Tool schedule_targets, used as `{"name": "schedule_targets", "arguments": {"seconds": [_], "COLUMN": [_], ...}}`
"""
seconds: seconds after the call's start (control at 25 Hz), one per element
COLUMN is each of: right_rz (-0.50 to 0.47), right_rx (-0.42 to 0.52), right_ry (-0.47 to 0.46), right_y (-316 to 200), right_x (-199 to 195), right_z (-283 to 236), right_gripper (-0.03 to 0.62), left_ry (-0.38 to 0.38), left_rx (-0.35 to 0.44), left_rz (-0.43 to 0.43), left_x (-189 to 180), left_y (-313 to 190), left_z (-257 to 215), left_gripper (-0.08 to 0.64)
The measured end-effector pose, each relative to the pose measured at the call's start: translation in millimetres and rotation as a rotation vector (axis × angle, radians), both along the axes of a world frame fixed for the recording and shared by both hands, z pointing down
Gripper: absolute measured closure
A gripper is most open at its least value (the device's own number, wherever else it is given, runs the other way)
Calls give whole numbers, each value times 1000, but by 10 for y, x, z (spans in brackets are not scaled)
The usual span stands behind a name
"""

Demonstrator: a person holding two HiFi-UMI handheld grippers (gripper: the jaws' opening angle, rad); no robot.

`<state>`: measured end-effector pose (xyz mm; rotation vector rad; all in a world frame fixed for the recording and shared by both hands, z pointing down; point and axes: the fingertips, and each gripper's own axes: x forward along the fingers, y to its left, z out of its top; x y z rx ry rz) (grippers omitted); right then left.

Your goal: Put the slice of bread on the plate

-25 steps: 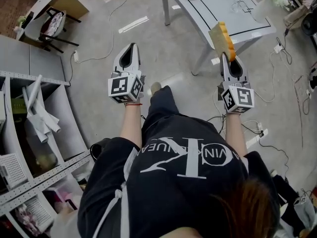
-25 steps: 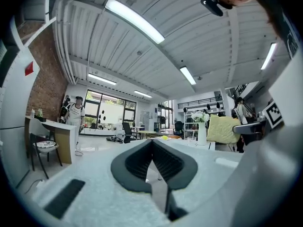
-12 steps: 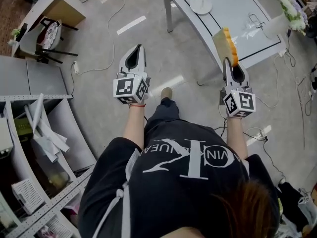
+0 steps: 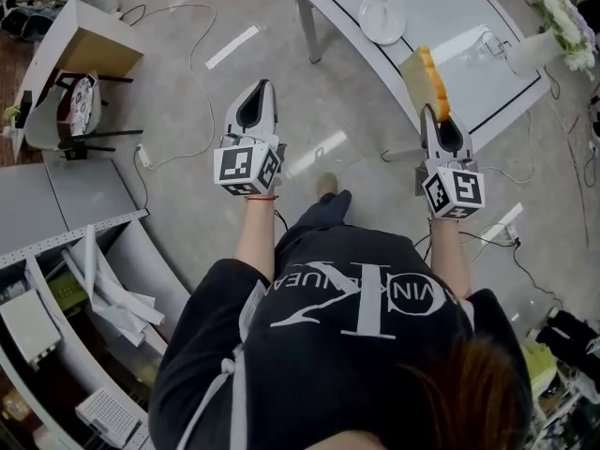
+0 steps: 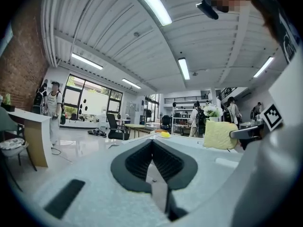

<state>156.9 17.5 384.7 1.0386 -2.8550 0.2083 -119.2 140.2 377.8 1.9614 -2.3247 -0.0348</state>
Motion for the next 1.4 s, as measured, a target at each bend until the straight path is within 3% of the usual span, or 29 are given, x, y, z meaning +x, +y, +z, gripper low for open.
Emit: {"name": "schedule_targets", "arguments": {"seconds": [0.4, 1.12, 1.4], "right_rz": [64, 78, 51], "right_rx": [-18, -135, -240], "right_ry": [28, -8, -50], "right_y": [-406, -1141, -1459], "right_x": [-549, -1021, -1247], "right_z": [207, 314, 425], "right_gripper": [503, 503, 503], "left_ry": [5, 62, 51], "left_rx": [-17, -45, -70], "left_rz": [142, 233, 264], "left_x": [-398, -576, -617], "left_y": [-761, -1579, -1980], "left_z": [234, 422, 439], "left_gripper": [549, 549, 549]}}
